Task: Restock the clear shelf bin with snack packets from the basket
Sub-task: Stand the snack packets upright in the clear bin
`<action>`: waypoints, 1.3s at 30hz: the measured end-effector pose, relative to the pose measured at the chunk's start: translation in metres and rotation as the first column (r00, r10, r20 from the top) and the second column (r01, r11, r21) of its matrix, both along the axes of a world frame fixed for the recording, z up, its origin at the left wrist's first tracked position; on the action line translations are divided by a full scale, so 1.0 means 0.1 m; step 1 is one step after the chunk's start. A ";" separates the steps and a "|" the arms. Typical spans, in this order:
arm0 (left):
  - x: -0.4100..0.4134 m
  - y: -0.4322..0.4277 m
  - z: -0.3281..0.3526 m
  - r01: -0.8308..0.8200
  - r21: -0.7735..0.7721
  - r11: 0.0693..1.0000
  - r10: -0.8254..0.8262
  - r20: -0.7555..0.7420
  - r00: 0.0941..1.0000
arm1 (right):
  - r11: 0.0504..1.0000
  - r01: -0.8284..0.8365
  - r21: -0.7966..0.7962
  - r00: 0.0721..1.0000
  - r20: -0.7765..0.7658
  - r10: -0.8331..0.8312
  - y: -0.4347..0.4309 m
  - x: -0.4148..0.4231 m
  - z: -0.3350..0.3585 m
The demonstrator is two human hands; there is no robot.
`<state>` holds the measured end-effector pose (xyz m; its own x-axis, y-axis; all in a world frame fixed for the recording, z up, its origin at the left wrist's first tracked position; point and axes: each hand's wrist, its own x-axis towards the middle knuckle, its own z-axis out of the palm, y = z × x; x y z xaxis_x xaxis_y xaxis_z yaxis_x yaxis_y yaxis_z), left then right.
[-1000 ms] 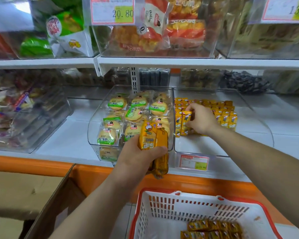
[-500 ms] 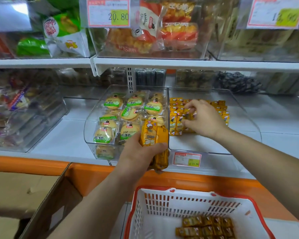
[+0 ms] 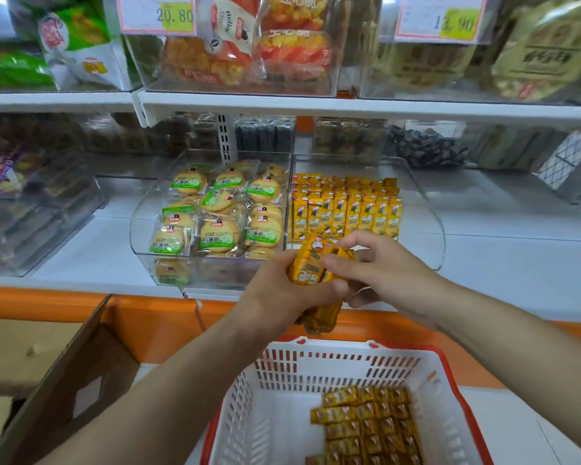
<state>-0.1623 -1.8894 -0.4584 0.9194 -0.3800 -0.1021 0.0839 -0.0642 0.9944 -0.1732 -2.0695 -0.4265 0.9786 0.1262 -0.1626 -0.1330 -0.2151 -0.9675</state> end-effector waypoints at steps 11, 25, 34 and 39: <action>0.10 0.04 0.09 -0.116 -0.159 0.980 0.082 -0.204 0.976 | 0.945 0.082 0.316 0.996 0.008 -0.089 -0.25 0.03 -0.05; 0.18 0.13 0.04 -0.209 -0.107 0.972 0.194 -0.133 0.972 | 0.985 -0.145 -0.090 0.988 0.036 0.149 0.04 -0.02 -0.12; 0.25 0.28 0.09 -0.243 -0.084 0.966 0.227 -0.168 0.959 | 0.984 0.109 -0.144 0.978 0.191 -0.080 -0.36 0.57 -0.02; 0.28 0.31 0.07 -0.252 -0.097 0.963 0.238 -0.139 0.961 | 0.866 0.310 -0.392 0.927 0.325 -0.185 -0.42 1.23 -0.26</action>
<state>-0.1338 -1.8583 -0.4510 0.9684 -0.1602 -0.1913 0.2067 0.0858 0.9746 -0.0502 -2.1113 -0.4530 0.9807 -0.1475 0.1285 0.0119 -0.6105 -0.7919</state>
